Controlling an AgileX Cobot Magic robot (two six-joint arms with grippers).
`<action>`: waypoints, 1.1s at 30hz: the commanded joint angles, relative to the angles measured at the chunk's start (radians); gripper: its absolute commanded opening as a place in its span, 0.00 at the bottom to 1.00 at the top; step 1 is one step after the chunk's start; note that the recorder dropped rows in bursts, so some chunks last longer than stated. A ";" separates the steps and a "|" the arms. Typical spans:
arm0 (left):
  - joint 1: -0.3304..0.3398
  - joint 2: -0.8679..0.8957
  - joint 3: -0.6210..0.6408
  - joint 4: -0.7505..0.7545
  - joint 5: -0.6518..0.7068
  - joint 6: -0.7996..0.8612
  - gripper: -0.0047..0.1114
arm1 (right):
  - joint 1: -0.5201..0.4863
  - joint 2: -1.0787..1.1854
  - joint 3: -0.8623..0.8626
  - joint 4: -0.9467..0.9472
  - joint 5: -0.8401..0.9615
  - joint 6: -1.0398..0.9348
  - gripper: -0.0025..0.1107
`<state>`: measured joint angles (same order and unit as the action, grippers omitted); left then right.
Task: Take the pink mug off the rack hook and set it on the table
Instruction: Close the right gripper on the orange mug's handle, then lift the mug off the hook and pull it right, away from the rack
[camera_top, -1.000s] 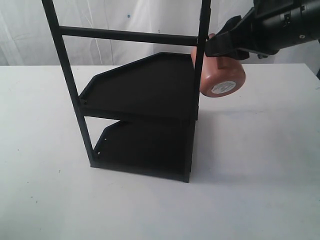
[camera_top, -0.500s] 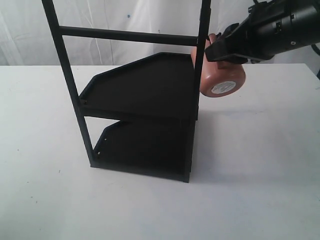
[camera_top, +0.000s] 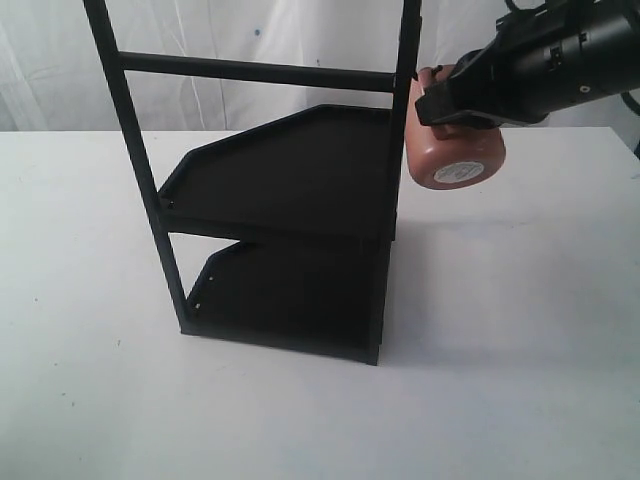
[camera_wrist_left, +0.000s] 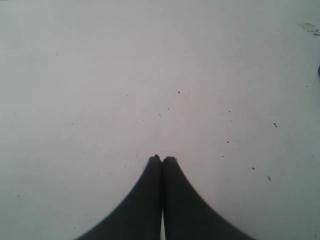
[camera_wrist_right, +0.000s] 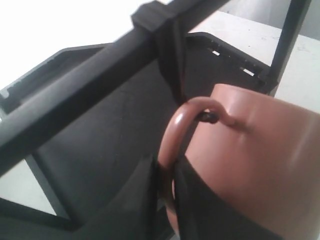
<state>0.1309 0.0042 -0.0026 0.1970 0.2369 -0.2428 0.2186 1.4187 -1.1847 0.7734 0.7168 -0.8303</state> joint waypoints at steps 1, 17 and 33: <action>-0.003 -0.004 0.003 -0.003 -0.004 0.004 0.04 | 0.001 -0.025 0.001 -0.002 0.022 -0.002 0.02; -0.003 -0.004 0.003 -0.003 -0.004 0.004 0.04 | 0.001 -0.200 0.001 -0.269 0.080 0.245 0.02; -0.003 -0.004 0.003 -0.003 -0.004 0.004 0.04 | 0.002 -0.452 0.581 -0.296 -0.750 0.260 0.02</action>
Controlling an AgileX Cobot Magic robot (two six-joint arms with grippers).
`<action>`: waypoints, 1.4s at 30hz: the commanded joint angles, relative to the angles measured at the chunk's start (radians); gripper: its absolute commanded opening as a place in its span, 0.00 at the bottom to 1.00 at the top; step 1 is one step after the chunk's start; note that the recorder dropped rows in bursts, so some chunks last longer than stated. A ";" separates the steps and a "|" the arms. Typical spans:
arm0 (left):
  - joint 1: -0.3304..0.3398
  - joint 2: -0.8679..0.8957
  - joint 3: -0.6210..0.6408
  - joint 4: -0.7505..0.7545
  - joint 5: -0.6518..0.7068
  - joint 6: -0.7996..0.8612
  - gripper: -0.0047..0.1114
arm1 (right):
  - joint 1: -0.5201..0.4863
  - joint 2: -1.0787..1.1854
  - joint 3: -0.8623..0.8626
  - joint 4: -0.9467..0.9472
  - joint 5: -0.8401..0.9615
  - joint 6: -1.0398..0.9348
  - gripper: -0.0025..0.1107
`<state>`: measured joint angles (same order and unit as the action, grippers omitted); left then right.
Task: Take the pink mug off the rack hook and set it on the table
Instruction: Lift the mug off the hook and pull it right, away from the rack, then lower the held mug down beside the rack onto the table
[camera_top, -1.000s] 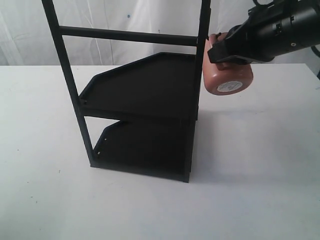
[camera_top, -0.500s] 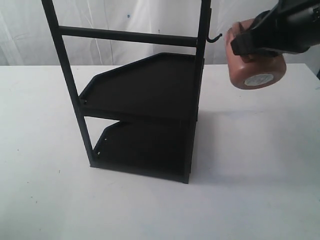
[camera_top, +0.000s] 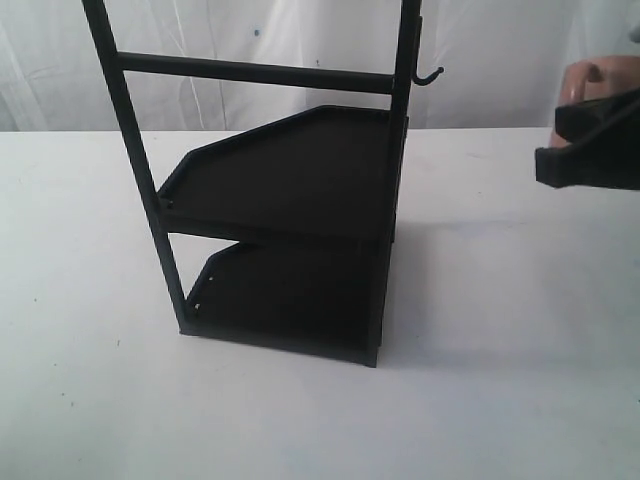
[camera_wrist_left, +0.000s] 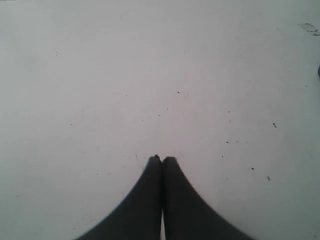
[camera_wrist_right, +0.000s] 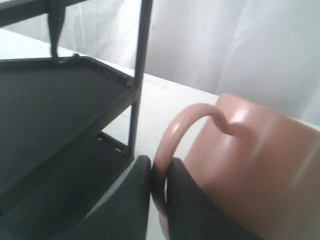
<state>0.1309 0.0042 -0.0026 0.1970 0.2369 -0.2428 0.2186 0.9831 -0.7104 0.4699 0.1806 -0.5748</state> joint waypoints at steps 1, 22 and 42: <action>-0.003 -0.004 0.003 -0.003 -0.004 0.004 0.04 | 0.002 -0.020 0.152 0.011 -0.278 0.005 0.02; -0.003 -0.004 0.003 -0.003 -0.004 0.004 0.04 | 0.059 0.260 0.282 -0.601 -0.643 0.450 0.02; -0.003 -0.004 0.003 -0.003 -0.004 0.004 0.04 | 0.103 0.392 0.282 -0.606 -0.652 0.452 0.02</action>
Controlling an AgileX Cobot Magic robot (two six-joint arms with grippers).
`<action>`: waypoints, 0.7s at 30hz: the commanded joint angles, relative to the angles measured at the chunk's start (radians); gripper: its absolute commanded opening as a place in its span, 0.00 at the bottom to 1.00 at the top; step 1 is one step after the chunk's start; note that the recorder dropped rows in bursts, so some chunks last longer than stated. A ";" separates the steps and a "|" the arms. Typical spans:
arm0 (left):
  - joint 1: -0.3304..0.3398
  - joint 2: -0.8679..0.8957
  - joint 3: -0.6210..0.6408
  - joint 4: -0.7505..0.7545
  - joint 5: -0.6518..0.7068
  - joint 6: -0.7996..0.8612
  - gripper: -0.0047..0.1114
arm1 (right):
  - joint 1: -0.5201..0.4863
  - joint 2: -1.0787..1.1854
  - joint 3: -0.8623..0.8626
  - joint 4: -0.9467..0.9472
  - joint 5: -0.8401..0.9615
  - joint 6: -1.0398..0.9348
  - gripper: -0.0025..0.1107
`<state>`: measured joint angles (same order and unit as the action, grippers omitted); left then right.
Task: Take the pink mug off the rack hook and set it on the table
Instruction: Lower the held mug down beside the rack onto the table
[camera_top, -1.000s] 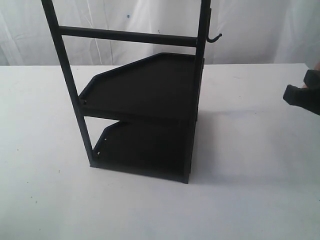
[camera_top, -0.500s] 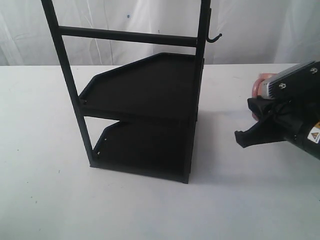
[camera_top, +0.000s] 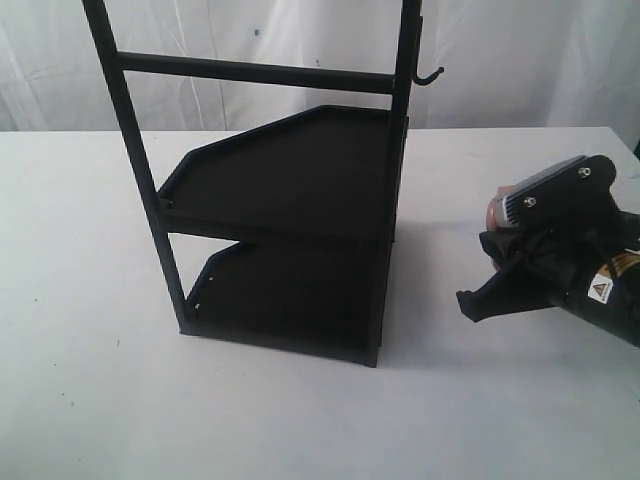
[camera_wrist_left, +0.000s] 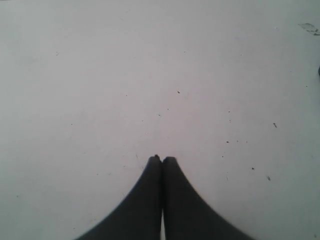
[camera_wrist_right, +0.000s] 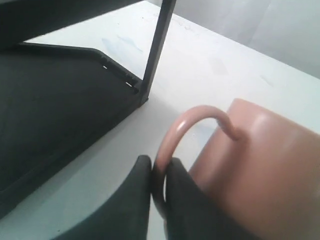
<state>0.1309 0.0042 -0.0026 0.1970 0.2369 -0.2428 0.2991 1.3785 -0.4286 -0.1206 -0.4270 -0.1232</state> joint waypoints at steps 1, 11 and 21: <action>-0.003 -0.004 0.003 -0.003 -0.004 0.004 0.04 | 0.034 -0.001 0.000 -0.021 -0.040 0.000 0.02; -0.003 -0.004 0.003 -0.003 -0.004 0.004 0.04 | 0.121 0.026 -0.003 -0.213 -0.045 -0.011 0.02; -0.003 -0.004 0.003 -0.003 -0.004 0.004 0.04 | 0.121 0.026 -0.003 -0.213 -0.101 -0.005 0.02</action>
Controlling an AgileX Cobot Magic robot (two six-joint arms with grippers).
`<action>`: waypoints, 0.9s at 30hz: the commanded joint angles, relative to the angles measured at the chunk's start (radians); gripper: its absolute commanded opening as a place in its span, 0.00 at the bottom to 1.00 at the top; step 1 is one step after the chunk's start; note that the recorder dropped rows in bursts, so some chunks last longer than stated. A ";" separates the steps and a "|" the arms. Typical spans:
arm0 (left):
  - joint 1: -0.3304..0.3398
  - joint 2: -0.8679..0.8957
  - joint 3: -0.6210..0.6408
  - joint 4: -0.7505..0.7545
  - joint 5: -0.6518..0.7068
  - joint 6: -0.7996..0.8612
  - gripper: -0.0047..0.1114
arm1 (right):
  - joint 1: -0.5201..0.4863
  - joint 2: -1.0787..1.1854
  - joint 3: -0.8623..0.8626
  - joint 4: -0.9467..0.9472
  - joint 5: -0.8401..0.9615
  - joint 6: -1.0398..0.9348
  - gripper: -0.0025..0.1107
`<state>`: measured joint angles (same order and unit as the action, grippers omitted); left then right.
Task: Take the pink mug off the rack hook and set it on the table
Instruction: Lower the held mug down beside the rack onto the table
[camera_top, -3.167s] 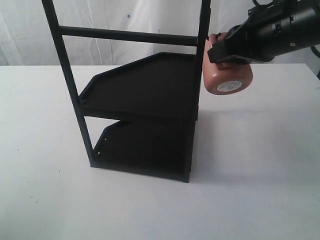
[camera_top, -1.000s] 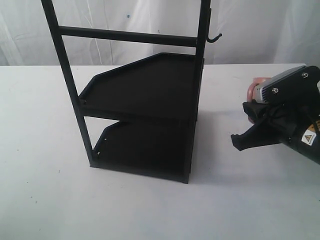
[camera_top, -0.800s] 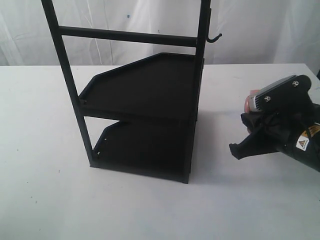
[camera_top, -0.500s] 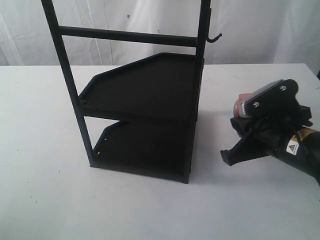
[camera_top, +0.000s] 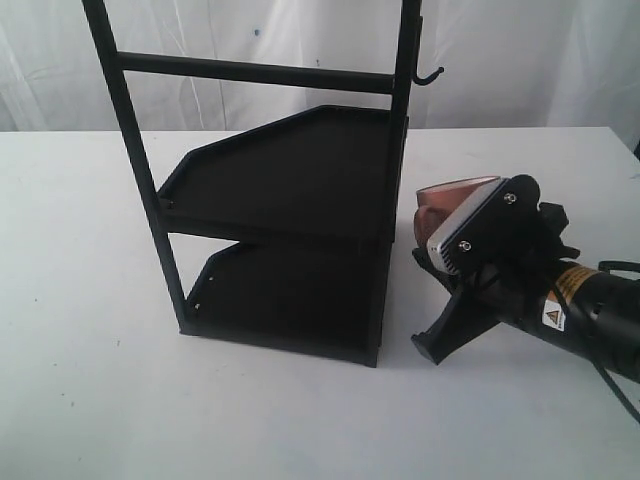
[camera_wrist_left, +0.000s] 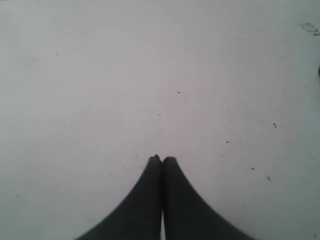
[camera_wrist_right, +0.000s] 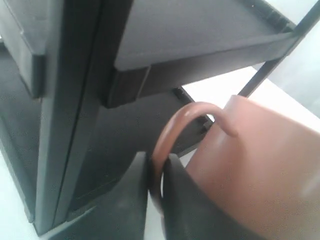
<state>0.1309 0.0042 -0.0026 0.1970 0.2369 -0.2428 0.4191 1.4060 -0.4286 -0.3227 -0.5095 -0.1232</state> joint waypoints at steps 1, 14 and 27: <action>-0.003 -0.004 0.003 -0.003 -0.004 0.004 0.04 | 0.001 -0.001 -0.003 -0.011 -0.009 -0.003 0.02; -0.003 -0.004 0.003 -0.003 -0.004 0.004 0.04 | 0.001 -0.001 0.001 -0.007 -0.048 0.269 0.02; -0.003 -0.004 0.003 -0.003 -0.004 0.004 0.04 | 0.001 0.147 0.104 -0.036 -0.447 0.081 0.02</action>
<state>0.1309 0.0042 -0.0026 0.1970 0.2369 -0.2428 0.4191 1.5393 -0.3319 -0.3555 -0.8547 0.0424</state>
